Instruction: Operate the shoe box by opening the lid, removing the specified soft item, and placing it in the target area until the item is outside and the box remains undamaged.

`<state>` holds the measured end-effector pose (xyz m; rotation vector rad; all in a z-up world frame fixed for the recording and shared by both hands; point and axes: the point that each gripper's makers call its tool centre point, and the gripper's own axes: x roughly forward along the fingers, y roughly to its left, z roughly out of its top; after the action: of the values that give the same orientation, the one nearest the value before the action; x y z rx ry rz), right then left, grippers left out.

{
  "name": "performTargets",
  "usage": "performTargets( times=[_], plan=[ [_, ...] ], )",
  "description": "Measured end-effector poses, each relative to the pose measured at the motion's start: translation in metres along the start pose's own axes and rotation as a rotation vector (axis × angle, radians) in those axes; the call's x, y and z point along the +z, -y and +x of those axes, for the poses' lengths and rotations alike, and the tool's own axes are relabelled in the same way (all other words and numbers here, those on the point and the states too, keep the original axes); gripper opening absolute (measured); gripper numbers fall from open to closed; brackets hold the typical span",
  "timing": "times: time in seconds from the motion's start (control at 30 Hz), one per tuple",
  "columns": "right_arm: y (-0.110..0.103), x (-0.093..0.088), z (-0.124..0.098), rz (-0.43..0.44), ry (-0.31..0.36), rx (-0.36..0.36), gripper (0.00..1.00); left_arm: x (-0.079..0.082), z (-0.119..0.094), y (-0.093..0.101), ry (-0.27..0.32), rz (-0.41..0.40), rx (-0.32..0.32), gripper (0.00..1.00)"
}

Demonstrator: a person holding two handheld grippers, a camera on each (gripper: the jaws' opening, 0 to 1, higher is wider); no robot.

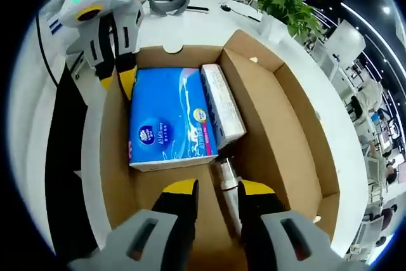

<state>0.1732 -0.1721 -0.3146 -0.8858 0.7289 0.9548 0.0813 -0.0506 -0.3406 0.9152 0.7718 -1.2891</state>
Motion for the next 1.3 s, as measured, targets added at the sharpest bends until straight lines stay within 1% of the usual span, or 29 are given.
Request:
performTargets(
  times=[0.03, 0.17, 0.23, 0.27, 0.37, 0.5, 0.57, 0.63, 0.67, 0.73, 0.77, 0.83, 0.93, 0.97, 1.03, 1.07, 1.13, 1.17, 1.2, 1.3],
  plan=[
    [0.002, 0.000, 0.000, -0.015, -0.005, -0.008, 0.24, 0.000, 0.000, 0.000, 0.000, -0.001, -0.001, 0.03],
    [0.000, 0.001, 0.003, -0.039, -0.017, 0.003, 0.24, -0.001, 0.001, 0.000, 0.000, 0.000, 0.002, 0.03],
    [-0.004, -0.003, 0.006, -0.039, -0.052, 0.036, 0.25, -0.001, 0.001, 0.000, 0.001, -0.001, 0.005, 0.03],
    [-0.002, -0.003, 0.008, -0.036, -0.058, 0.033, 0.25, -0.001, 0.001, 0.000, 0.001, -0.003, 0.006, 0.03],
    [0.004, -0.003, 0.009, -0.050, -0.072, 0.005, 0.25, 0.000, 0.001, 0.000, 0.005, -0.004, 0.006, 0.04],
    [0.006, 0.000, 0.012, -0.071, -0.071, -0.014, 0.24, 0.000, 0.001, 0.000, 0.008, 0.000, 0.006, 0.03],
    [0.007, 0.001, 0.012, -0.065, -0.067, -0.027, 0.23, 0.000, 0.001, 0.000, 0.009, 0.001, 0.006, 0.03],
    [0.012, 0.004, 0.011, -0.043, -0.041, -0.066, 0.23, 0.000, 0.000, 0.000, 0.013, 0.001, 0.008, 0.03],
    [0.013, 0.002, 0.011, -0.034, -0.041, -0.070, 0.23, 0.001, 0.000, 0.000, 0.014, 0.016, 0.007, 0.03],
    [0.011, 0.000, 0.014, -0.029, -0.040, -0.057, 0.22, 0.000, 0.001, 0.000, 0.013, 0.018, 0.001, 0.03],
    [0.008, -0.002, 0.017, -0.036, -0.046, -0.039, 0.22, 0.000, 0.001, 0.000, 0.011, 0.020, -0.002, 0.03],
    [0.010, -0.002, 0.019, -0.072, -0.055, -0.052, 0.22, 0.001, 0.000, 0.000, 0.006, 0.013, -0.007, 0.03],
    [0.010, -0.001, 0.022, -0.082, -0.059, -0.040, 0.22, 0.001, 0.000, 0.000, 0.004, 0.011, -0.005, 0.03],
    [0.010, -0.002, 0.024, -0.103, -0.068, -0.032, 0.22, 0.000, 0.001, 0.000, 0.004, 0.011, -0.003, 0.03],
    [0.009, -0.003, 0.028, -0.112, -0.072, -0.028, 0.22, 0.000, 0.001, 0.000, 0.003, 0.010, -0.004, 0.03],
    [0.009, -0.004, 0.029, -0.111, -0.074, -0.027, 0.21, 0.000, 0.001, 0.000, 0.003, 0.008, -0.005, 0.03],
    [0.011, -0.004, 0.032, -0.063, -0.069, -0.032, 0.21, 0.000, 0.001, 0.000, 0.002, 0.008, -0.006, 0.03],
    [0.011, -0.005, 0.033, -0.066, -0.073, -0.028, 0.20, 0.000, 0.001, 0.000, 0.003, 0.008, -0.007, 0.03],
    [0.007, -0.009, 0.035, -0.094, -0.098, -0.007, 0.20, 0.000, 0.001, 0.001, 0.003, 0.008, -0.007, 0.03],
    [0.005, -0.014, 0.038, -0.126, -0.116, 0.000, 0.20, 0.000, 0.001, 0.000, 0.003, 0.006, -0.009, 0.03]
  ],
)
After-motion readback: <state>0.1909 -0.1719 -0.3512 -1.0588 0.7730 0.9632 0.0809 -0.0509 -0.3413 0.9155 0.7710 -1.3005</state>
